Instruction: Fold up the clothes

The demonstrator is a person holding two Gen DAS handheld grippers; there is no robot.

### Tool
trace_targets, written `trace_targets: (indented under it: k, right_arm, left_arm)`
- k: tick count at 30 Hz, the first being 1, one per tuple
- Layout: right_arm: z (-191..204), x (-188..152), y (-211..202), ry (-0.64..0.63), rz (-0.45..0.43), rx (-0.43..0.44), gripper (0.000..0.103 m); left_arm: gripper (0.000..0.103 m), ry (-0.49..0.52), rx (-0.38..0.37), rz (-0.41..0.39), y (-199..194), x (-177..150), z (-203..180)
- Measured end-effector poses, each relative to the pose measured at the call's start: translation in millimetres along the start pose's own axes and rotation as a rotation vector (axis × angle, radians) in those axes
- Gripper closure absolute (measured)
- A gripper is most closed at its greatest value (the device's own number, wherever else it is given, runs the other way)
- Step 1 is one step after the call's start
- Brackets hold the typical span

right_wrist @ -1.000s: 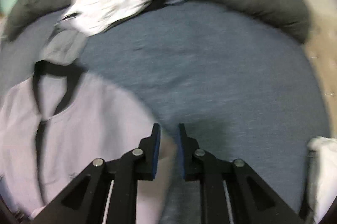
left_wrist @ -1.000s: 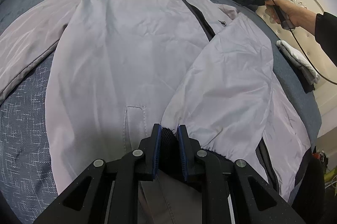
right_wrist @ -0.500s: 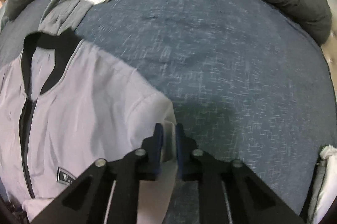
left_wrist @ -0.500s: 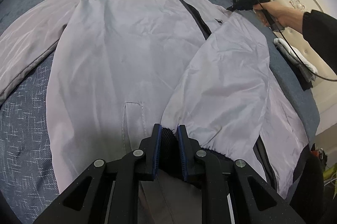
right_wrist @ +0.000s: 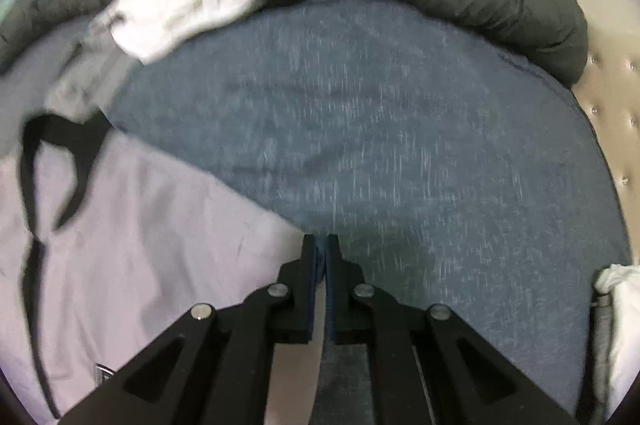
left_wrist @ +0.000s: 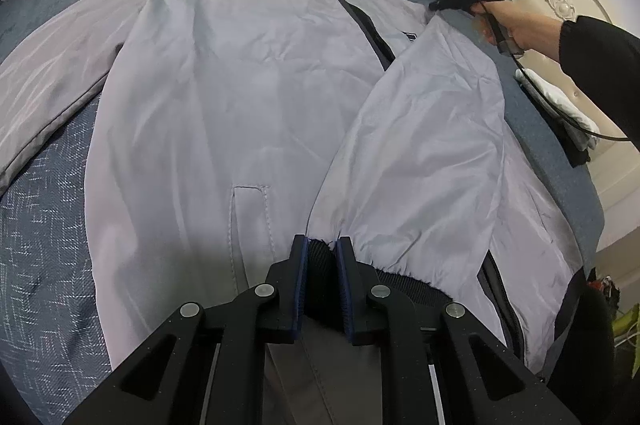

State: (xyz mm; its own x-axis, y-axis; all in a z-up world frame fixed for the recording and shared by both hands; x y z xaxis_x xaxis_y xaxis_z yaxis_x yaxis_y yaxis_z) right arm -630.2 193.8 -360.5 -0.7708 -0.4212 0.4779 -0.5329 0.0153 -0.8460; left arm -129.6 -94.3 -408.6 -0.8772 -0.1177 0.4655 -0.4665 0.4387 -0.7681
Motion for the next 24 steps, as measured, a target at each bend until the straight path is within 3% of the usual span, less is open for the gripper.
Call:
trace_targets:
  k: [3,6,10,17,24]
  right_arm:
    - [-13,2,-24,0.017,-0.068,-0.029,0.099]
    - [-31,-10,-41,0.038,-0.100,0.022,0.096]
    - [-43,-49,-54,0.035,-0.093,0.089,0.087]
    - [-43,-107,-70,0.045,-0.053,0.150,0.083]
    - [-28,-110,-81,0.024,-0.050,0.164,0.082]
  left_arm:
    - [0.087,-0.009,-0.006,-0.001,2,4,-1]
    - [0.087,-0.014,-0.008,-0.009,-1,3,-1]
    - [0.087,-0.012,-0.007,-0.022,-7,2,-1]
    - [0.091,-0.004,-0.004,-0.051,-27,-1,-3]
    - [0.091,-0.032,-0.037,-0.043,-41,-7,-4]
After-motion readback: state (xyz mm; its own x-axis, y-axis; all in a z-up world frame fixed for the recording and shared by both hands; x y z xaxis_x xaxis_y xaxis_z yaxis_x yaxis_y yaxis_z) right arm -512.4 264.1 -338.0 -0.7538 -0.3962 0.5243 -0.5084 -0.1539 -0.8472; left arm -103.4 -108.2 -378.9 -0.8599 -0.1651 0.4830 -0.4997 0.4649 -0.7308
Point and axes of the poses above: each gripper's, at about its wrist camera, not at the fingertips, and y roughly the way its jaws point, z to its left, x to its top, the point moved 5 cm from there along y, roughly the way its jaws point, and after that the axes turned 7 degrees about -x, right-handed, at the moved point
